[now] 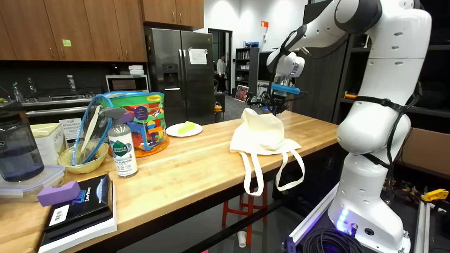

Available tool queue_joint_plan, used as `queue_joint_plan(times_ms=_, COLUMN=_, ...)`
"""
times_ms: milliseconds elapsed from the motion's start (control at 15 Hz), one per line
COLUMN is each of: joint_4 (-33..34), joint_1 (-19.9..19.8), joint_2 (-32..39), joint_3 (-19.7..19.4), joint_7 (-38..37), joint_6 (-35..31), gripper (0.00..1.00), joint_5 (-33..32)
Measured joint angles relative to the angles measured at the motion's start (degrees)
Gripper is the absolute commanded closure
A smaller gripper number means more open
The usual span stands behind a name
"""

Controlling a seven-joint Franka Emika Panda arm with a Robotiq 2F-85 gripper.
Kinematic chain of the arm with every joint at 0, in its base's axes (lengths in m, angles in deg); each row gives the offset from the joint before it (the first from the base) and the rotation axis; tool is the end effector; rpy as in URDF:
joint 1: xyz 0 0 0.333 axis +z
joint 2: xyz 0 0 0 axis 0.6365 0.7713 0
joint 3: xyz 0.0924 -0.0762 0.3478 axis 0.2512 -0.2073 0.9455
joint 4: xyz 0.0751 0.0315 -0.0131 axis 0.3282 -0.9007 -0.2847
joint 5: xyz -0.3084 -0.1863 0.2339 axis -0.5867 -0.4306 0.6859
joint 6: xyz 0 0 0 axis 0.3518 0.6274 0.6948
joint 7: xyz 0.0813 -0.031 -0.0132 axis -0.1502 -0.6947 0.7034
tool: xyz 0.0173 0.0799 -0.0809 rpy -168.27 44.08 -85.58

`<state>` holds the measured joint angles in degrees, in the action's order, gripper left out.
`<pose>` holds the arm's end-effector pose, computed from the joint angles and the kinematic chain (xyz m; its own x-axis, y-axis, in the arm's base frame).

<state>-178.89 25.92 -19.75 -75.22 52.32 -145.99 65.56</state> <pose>0.4898 -0.2397 0.4081 0.6491 -0.7333 -0.2024 -0.7606 -0.6217 -0.1869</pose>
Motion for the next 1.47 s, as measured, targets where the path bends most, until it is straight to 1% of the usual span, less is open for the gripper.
queue_joint_plan(times_ms=200, joint_4=-1.4, joint_1=0.3, joint_2=-1.5, joint_3=0.7, joint_7=-0.3, joint_6=-0.7, gripper=0.99, joint_5=0.0)
queue_joint_plan(times_ms=400, joint_4=-1.6, joint_1=1.6, joint_2=-2.3, joint_3=2.3, joint_7=-0.4, joint_6=-0.9, gripper=0.99, joint_5=0.0)
queue_joint_plan(times_ms=800, joint_4=0.6, joint_1=5.4, joint_2=-1.7, joint_3=6.1, joint_7=-1.0, joint_6=-1.0, gripper=0.99, joint_5=0.0)
queue_joint_plan(times_ms=1133, joint_4=7.4, joint_1=7.4, joint_2=3.0, joint_3=8.2, joint_7=-1.8, joint_6=0.5, gripper=0.99, joint_5=0.0)
queue_joint_plan(times_ms=1467, joint_4=18.2, joint_1=9.0, joint_2=10.7, joint_3=10.1, joint_7=-2.8, joint_6=4.0, gripper=0.99, joint_5=0.0)
